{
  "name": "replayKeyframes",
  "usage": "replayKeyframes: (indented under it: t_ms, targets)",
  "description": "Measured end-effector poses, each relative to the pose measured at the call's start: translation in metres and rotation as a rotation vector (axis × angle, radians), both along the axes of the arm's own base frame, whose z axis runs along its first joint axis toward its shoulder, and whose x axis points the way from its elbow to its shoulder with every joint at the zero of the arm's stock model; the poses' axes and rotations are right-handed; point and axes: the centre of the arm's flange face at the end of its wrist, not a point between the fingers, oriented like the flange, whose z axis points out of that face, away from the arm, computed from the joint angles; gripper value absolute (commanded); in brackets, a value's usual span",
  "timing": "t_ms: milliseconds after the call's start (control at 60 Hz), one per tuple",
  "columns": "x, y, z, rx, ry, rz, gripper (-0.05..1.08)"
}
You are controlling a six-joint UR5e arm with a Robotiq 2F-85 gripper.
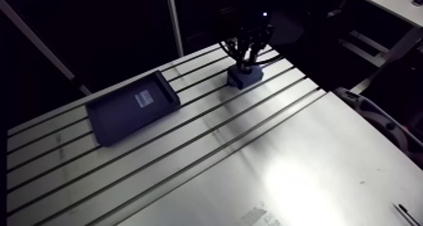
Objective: Pick up the bearing and press it into the housing until flush.
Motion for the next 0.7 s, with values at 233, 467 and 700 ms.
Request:
replayKeyframes:
  t_ms: [233,467,700]
  targets:
    - [0.0010,-0.0005,-0.0007,0.000,-0.002,0.000,0.67]
    - [0.0022,-0.0011,-0.0016,0.000,-0.005,0.000,0.67]
    - [0.0024,-0.0011,-0.0025,0.000,-0.007,0.000,0.67]
